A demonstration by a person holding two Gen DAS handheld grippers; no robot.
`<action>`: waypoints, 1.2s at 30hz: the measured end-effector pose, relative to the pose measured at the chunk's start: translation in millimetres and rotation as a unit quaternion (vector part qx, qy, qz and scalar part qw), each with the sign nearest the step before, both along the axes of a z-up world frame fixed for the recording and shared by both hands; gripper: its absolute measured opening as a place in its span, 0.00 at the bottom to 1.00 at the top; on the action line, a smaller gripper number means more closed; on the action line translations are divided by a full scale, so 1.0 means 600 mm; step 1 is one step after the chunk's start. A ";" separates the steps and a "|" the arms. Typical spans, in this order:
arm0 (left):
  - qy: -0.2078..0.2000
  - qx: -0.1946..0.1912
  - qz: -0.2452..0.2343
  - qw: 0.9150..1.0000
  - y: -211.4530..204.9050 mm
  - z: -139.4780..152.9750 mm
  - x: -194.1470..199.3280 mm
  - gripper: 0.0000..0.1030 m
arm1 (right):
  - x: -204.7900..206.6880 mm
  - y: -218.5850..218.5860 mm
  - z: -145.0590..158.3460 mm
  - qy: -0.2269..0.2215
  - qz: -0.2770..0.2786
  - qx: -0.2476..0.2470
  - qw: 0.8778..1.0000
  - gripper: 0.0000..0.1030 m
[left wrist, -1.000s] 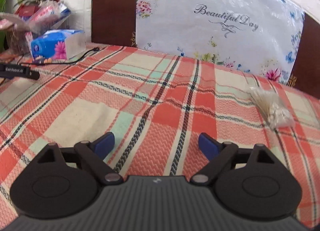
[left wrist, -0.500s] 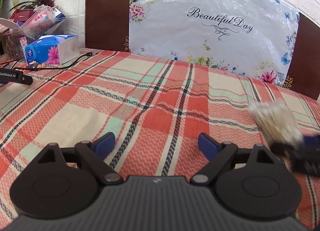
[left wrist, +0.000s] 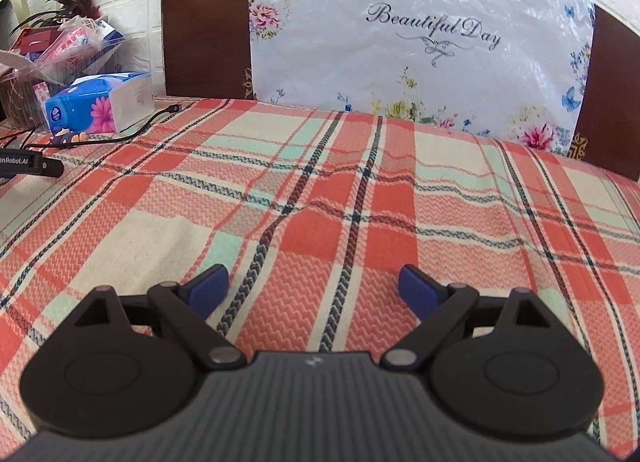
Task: Organize objects
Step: 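Lower the right tool onto the cotton swab bag and close it, then carry the cotton swab bag into the brown box and open the right tool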
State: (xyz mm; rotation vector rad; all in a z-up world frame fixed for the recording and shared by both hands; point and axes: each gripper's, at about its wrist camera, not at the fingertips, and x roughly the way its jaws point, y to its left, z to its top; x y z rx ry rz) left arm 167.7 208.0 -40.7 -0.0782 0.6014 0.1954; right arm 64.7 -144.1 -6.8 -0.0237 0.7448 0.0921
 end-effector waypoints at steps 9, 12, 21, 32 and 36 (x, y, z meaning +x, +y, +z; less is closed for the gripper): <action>0.074 -0.120 -0.204 0.969 -0.187 0.068 -0.097 0.78 | -0.036 -0.021 -0.006 -0.025 0.006 0.021 0.999 0.71; 0.103 -0.127 -0.277 0.947 -0.266 0.081 -0.121 0.78 | -0.039 -0.017 -0.001 -0.045 0.014 0.008 0.999 0.71; 0.186 -0.183 -0.277 0.925 -0.334 0.032 -0.113 0.92 | -0.022 0.005 0.002 -0.079 0.079 -0.061 0.992 0.85; 0.088 -0.130 -0.346 0.925 -0.409 0.140 -0.114 0.45 | -0.012 -0.022 0.028 -0.146 0.060 -0.018 0.987 0.43; 0.017 -0.123 -0.386 0.914 -0.461 0.215 -0.101 0.45 | -0.009 -0.069 0.088 -0.228 0.008 -0.010 0.974 0.43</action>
